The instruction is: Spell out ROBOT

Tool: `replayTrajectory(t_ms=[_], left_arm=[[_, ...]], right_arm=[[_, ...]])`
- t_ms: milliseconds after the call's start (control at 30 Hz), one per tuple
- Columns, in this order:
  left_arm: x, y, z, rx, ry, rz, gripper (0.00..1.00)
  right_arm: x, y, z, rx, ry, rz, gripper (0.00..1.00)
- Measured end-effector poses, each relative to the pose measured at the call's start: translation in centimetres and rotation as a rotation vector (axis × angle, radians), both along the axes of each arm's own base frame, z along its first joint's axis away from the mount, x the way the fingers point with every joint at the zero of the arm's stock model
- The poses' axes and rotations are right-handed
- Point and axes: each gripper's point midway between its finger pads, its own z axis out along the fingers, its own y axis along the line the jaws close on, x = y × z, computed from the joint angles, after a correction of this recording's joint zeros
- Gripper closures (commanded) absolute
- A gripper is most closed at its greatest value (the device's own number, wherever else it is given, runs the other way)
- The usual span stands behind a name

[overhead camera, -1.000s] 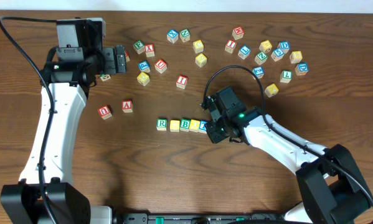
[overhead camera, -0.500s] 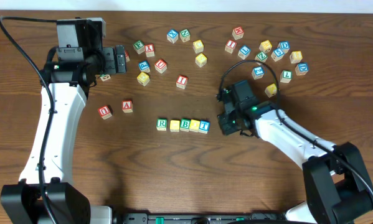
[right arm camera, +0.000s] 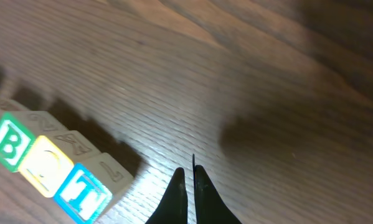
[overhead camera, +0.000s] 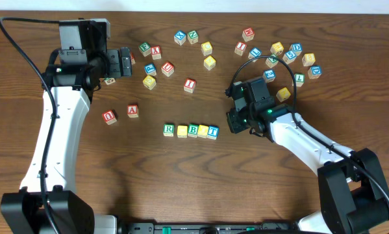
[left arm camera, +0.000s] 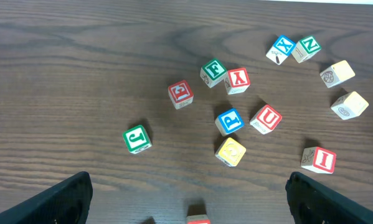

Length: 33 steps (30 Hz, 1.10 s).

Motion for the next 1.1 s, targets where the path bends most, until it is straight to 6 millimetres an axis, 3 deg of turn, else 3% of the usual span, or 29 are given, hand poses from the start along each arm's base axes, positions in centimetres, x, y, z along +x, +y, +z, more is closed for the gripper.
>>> replayTrajectory(t_ms=[533, 900, 1100], left_arm=[[0.0, 0.0, 0.0, 0.000, 0.000, 0.000, 0.02], [0.0, 0.0, 0.0, 0.000, 0.000, 0.000, 0.02], [0.0, 0.0, 0.0, 0.000, 0.000, 0.000, 0.02]], right_arm=[[0.1, 2.0, 1.4, 0.065, -0.042, 0.137, 0.99], [1.6, 2.9, 2.5, 0.096, -0.126, 0.150, 0.99], [1.7, 3.3, 0.8, 0.099, -0.098, 0.150, 0.99]])
